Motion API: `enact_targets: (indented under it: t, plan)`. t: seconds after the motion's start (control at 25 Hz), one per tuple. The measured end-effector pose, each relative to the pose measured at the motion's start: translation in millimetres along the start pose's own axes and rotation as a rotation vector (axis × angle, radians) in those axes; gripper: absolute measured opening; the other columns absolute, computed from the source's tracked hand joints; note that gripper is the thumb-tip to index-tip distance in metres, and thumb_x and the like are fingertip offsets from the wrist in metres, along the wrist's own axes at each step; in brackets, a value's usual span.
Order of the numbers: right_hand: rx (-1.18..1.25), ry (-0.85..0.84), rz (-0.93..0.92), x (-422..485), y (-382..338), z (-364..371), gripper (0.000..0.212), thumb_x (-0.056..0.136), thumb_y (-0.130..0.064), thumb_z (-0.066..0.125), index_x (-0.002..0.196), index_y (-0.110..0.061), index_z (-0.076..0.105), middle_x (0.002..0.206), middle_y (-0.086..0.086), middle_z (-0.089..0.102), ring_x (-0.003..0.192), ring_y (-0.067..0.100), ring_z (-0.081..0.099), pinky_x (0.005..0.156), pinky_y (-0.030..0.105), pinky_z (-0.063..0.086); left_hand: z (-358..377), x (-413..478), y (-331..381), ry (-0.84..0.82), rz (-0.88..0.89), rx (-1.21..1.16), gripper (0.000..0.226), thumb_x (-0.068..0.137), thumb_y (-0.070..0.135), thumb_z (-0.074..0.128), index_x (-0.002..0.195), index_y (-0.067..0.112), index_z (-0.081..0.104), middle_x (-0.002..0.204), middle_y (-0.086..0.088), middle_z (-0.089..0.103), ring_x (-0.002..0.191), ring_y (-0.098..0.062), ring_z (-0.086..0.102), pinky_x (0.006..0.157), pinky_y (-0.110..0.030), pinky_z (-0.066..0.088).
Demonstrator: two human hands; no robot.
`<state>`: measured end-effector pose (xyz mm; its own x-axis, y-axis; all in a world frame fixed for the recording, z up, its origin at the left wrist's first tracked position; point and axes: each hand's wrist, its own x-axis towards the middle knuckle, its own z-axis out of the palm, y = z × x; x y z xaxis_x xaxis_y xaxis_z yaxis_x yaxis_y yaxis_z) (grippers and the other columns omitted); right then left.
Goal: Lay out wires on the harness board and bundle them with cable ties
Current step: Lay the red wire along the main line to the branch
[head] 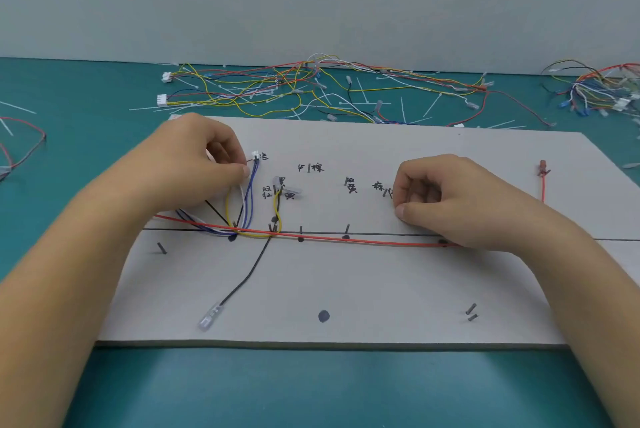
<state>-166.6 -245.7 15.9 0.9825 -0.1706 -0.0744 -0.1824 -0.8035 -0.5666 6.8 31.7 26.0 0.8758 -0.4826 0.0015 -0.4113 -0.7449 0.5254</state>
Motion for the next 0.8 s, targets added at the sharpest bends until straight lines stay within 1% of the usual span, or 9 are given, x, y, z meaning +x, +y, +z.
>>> enact_targets:
  t: [0.08, 0.24, 0.36, 0.4, 0.48, 0.56, 0.68, 0.8]
  plan:
    - [0.014, -0.002, 0.0, 0, 1, 0, 0.012, 0.085, -0.018, 0.067, 0.082, -0.03, 0.068, 0.066, -0.008, 0.064, 0.051, 0.003, 0.051, 0.046, 0.015, 0.041, 0, 3, -3, 0.004, 0.006, 0.002, 0.01, 0.085, 0.028, 0.077, 0.076, 0.03, 0.072, 0.078, 0.006, 0.069, 0.064, -0.013, 0.06, 0.059, -0.026, 0.042]
    - [0.008, 0.002, -0.003, 1, 1, 1, 0.013, 0.085, -0.018, 0.069, 0.081, -0.03, 0.067, 0.066, -0.008, 0.064, 0.05, 0.003, 0.05, 0.046, 0.015, 0.041, -1, 7, -11, 0.016, 0.022, -0.025, 0.007, 0.087, 0.033, 0.075, 0.081, 0.031, 0.07, 0.078, 0.005, 0.068, 0.061, -0.011, 0.056, 0.057, -0.026, 0.04]
    - [-0.002, -0.004, -0.008, 1, 0, 1, 0.013, 0.085, -0.018, 0.068, 0.08, -0.031, 0.067, 0.067, -0.007, 0.065, 0.05, 0.002, 0.05, 0.047, 0.017, 0.04, -6, 6, -14, -0.06, 0.038, -0.049, 0.006, 0.093, 0.037, 0.069, 0.088, 0.034, 0.07, 0.087, 0.006, 0.067, 0.066, -0.013, 0.059, 0.06, -0.028, 0.044]
    - [-0.002, -0.001, -0.007, 1, 0, 0, 0.014, 0.085, -0.018, 0.068, 0.08, -0.031, 0.067, 0.067, -0.007, 0.065, 0.05, 0.002, 0.05, 0.048, 0.018, 0.041, -7, 6, -14, -0.074, 0.042, -0.049, 0.006, 0.096, 0.033, 0.066, 0.09, 0.034, 0.069, 0.09, 0.005, 0.068, 0.069, -0.013, 0.06, 0.061, -0.028, 0.044]
    - [0.0, 0.004, -0.002, 1, 0, 0, 0.015, 0.085, -0.018, 0.069, 0.08, -0.032, 0.068, 0.068, -0.007, 0.065, 0.051, 0.002, 0.051, 0.05, 0.021, 0.041, -9, 7, -14, -0.092, 0.044, -0.031, 0.022, 0.097, 0.015, 0.058, 0.093, 0.033, 0.069, 0.091, 0.005, 0.07, 0.072, -0.014, 0.062, 0.06, -0.027, 0.042]
    - [-0.003, 0.0, -0.005, 2, -2, 0, 0.016, 0.085, -0.019, 0.07, 0.08, -0.034, 0.068, 0.068, -0.008, 0.065, 0.051, 0.002, 0.051, 0.052, 0.022, 0.042, -8, 8, -14, -0.111, 0.035, -0.015, 0.035, 0.092, 0.001, 0.051, 0.095, 0.031, 0.069, 0.09, 0.006, 0.073, 0.072, -0.013, 0.062, 0.059, -0.026, 0.041]
    - [-0.001, -0.005, -0.007, 1, -2, 0, 0.017, 0.086, -0.019, 0.07, 0.08, -0.035, 0.067, 0.067, -0.009, 0.065, 0.05, 0.002, 0.05, 0.048, 0.018, 0.041, -8, 9, -14, -0.121, 0.035, -0.016, 0.038, 0.09, -0.002, 0.05, 0.095, 0.03, 0.07, 0.09, 0.006, 0.074, 0.072, -0.011, 0.062, 0.06, -0.026, 0.042]
    - [0.002, 0.003, 0.001, 2, -1, 0, 0.016, 0.085, -0.02, 0.07, 0.081, -0.035, 0.067, 0.068, -0.007, 0.066, 0.05, 0.002, 0.05, 0.05, 0.021, 0.042, -6, 9, -15, -0.086, 0.048, -0.031, 0.03, 0.091, 0.005, 0.056, 0.093, 0.031, 0.071, 0.089, 0.003, 0.072, 0.075, -0.016, 0.064, 0.065, -0.031, 0.049]
